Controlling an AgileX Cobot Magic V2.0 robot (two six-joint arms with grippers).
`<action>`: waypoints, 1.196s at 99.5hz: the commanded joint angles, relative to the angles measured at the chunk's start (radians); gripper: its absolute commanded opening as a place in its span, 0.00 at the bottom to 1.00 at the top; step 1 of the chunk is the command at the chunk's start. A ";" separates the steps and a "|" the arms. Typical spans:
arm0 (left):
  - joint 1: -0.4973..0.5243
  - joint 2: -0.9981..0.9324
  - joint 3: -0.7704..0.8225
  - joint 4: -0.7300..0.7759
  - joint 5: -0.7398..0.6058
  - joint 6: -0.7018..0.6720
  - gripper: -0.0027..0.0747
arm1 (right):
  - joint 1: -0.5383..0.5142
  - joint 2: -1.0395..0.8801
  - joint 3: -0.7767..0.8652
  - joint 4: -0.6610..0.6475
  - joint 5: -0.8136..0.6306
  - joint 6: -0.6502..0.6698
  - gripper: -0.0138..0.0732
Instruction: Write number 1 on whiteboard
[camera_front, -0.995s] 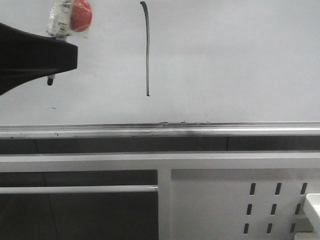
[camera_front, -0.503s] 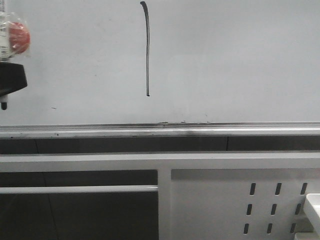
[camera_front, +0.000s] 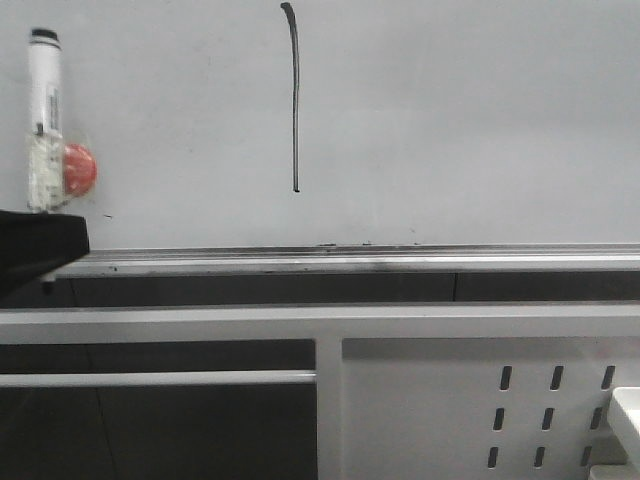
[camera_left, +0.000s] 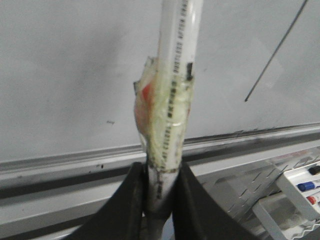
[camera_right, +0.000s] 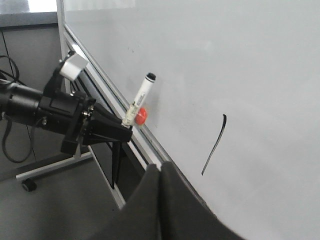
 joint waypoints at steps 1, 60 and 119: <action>-0.005 0.039 -0.040 -0.007 -0.237 -0.027 0.01 | -0.005 -0.006 -0.023 0.013 -0.089 0.003 0.08; -0.005 0.075 -0.185 0.005 -0.237 -0.018 0.01 | -0.005 -0.006 -0.023 0.013 -0.092 0.003 0.08; -0.005 0.091 -0.185 -0.039 -0.237 -0.018 0.01 | -0.005 -0.006 -0.023 0.013 -0.092 0.003 0.08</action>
